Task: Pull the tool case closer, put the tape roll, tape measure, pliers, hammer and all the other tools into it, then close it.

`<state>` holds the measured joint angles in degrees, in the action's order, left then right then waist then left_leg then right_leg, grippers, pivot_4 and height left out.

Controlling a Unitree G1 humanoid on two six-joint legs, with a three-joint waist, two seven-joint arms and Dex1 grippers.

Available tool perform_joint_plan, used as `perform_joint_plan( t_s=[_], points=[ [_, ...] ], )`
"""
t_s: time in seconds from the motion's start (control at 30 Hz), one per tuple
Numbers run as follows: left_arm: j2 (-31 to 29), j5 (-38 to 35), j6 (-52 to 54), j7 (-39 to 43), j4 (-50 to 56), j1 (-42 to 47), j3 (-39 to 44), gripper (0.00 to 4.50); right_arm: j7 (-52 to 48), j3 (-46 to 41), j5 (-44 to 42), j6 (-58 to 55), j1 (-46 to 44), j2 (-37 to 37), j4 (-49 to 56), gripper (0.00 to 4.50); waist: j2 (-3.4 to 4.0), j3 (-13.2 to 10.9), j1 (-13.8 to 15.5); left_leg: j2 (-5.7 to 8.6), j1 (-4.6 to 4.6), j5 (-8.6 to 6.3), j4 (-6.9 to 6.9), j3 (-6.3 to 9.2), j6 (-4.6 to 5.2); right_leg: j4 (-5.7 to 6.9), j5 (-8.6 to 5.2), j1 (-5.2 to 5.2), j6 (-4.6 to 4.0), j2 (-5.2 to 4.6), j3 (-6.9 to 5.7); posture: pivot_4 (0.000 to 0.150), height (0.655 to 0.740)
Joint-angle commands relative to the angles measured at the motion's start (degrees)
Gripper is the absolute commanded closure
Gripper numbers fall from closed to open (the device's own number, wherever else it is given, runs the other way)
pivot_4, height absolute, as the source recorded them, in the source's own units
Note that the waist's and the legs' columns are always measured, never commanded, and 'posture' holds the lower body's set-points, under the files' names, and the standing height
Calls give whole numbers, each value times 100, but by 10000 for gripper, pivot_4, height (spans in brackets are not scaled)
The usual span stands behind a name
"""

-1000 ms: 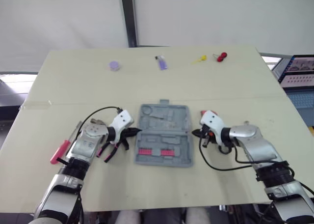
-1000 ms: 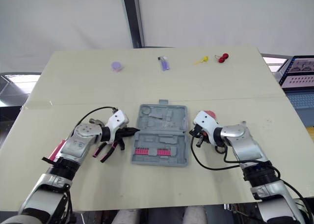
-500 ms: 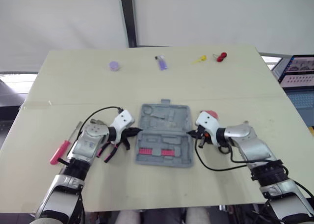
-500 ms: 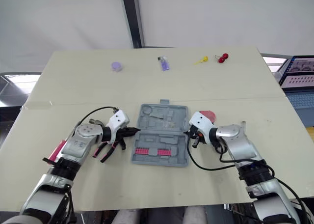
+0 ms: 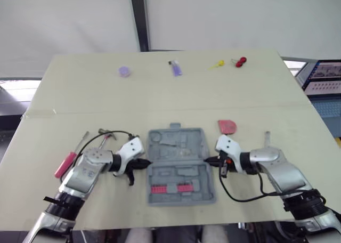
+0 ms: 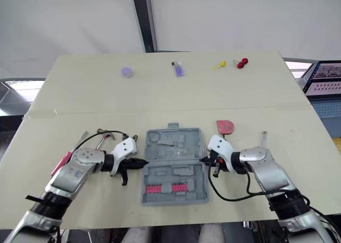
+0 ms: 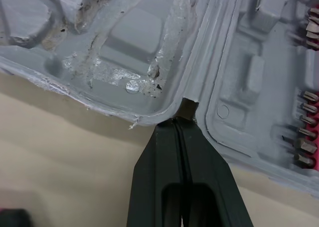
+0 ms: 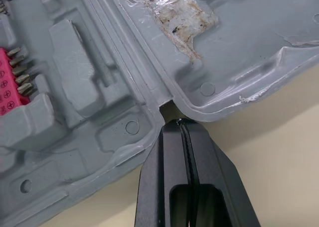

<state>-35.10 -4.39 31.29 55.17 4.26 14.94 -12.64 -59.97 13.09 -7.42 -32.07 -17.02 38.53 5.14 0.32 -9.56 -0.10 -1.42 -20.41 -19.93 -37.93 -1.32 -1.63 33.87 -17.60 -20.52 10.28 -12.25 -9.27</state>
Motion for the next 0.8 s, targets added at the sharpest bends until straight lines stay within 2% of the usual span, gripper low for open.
perform_joint_plan(
  t_s=[0.03,0.37,0.8],
  points=[
    [-113,-137,136,69,463,-223,-61,44795,-104,-59,-263,-165,99,77,515,45000,0,0,5,0,0,0,0,0,0,0,0,0,0,0,0,1500,7400],
    [-317,-235,556,31,1203,-878,-161,44795,-110,-49,-557,-581,469,276,1086,45000,0,0,13,-1,1,-4,0,0,1,-1,0,1,0,0,2,1500,7400],
    [-385,-288,716,-66,1544,-1156,-285,44795,-107,-18,-807,-876,881,571,1553,45000,0,0,45,-2,2,-8,-2,0,2,-2,0,2,0,0,2,1500,7400]
  ],
)
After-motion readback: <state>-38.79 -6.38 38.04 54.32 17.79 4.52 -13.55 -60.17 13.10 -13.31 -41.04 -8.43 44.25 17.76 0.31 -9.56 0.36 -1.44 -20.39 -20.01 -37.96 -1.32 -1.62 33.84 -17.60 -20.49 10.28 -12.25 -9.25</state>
